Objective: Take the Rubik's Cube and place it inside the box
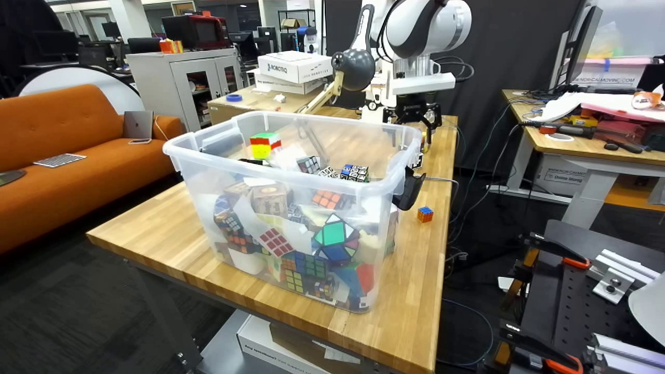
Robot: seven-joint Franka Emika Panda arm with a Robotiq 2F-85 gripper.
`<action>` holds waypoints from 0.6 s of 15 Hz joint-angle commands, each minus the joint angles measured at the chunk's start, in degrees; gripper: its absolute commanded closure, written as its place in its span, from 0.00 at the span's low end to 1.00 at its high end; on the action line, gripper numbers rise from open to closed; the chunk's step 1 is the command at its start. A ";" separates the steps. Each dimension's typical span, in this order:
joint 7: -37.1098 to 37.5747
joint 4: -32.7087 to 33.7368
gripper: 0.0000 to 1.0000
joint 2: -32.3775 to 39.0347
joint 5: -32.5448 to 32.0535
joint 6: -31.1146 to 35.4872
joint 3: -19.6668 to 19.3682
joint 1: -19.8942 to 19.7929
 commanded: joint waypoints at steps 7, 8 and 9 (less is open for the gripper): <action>-2.39 16.74 0.00 17.14 7.50 -4.07 -0.67 0.41; -1.09 18.74 0.00 19.23 8.15 -4.67 -0.95 0.52; -0.03 20.41 0.00 21.03 8.47 -5.02 -1.21 0.60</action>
